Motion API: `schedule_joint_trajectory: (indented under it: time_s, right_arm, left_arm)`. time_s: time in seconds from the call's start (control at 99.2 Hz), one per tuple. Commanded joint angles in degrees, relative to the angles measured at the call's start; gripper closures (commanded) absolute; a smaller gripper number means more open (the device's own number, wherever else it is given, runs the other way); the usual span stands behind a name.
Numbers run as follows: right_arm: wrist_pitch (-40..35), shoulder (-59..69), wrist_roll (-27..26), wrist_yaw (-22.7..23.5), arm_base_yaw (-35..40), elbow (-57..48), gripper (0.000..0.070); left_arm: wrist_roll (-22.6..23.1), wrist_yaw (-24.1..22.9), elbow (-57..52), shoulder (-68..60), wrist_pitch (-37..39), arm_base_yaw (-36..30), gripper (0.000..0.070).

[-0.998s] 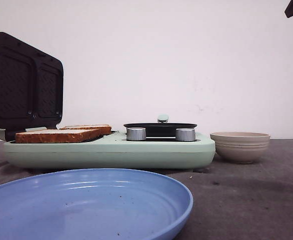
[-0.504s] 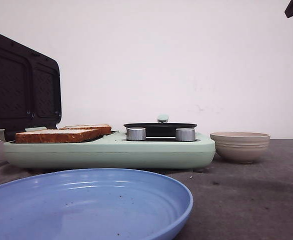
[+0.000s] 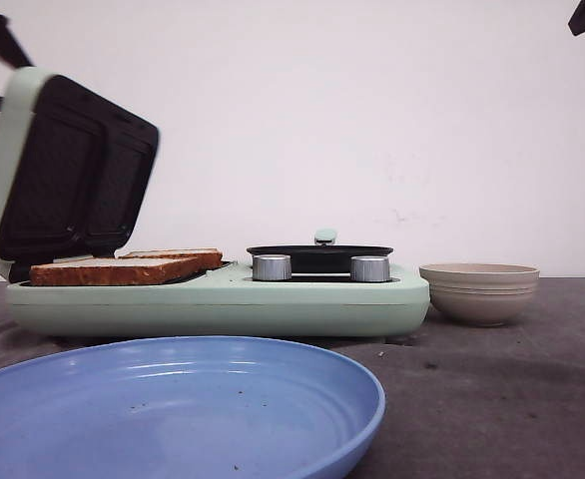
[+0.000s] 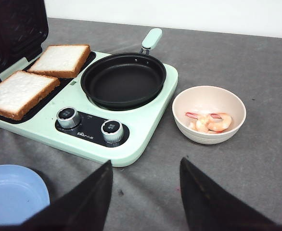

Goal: Make breakfast with bread and shrimp
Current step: 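Grasp the lid handle with the left gripper and swing the lid down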

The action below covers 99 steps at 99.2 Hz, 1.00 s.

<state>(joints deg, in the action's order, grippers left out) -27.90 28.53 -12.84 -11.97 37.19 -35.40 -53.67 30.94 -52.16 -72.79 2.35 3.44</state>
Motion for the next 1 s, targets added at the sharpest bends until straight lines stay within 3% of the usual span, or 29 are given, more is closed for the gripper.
schedule_joint_trajectory:
  time_s: [0.0,0.272,0.403,0.575,0.716,0.988]
  right_arm:
    - [0.4,0.2,0.3,0.1,0.5,-0.2,0.0436]
    - [0.4,0.2,0.2,0.1,0.5,-0.2,0.0436]
    - [0.4,0.2,0.2,0.2,0.5,-0.2,0.0436]
    - [0.4,0.2,0.2,0.6,0.5,-0.2,0.0436]
    - [0.4,0.2,0.2,0.6,0.5,-0.2,0.0436]
    - [0.3,0.2,0.2,0.6,0.5,-0.2,0.0436]
  left_arm:
    - [6.7,-3.0,0.1,-1.4,-1.8,-1.4,0.0689]
    - [16.6,-16.0,0.1,-1.6,-7.5,-11.6,0.0689]
    - [19.2,-19.9,0.1,-3.0,-8.9,-15.7,0.0685]
    - [20.1,-22.0,0.1,-6.8,-8.6,-19.8,0.0648]
    - [20.3,-22.3,0.1,-9.2,-8.2,-21.7,0.0458]
    - [21.8,-23.5,-0.7,-9.1,-6.7,-22.6,0.0453]
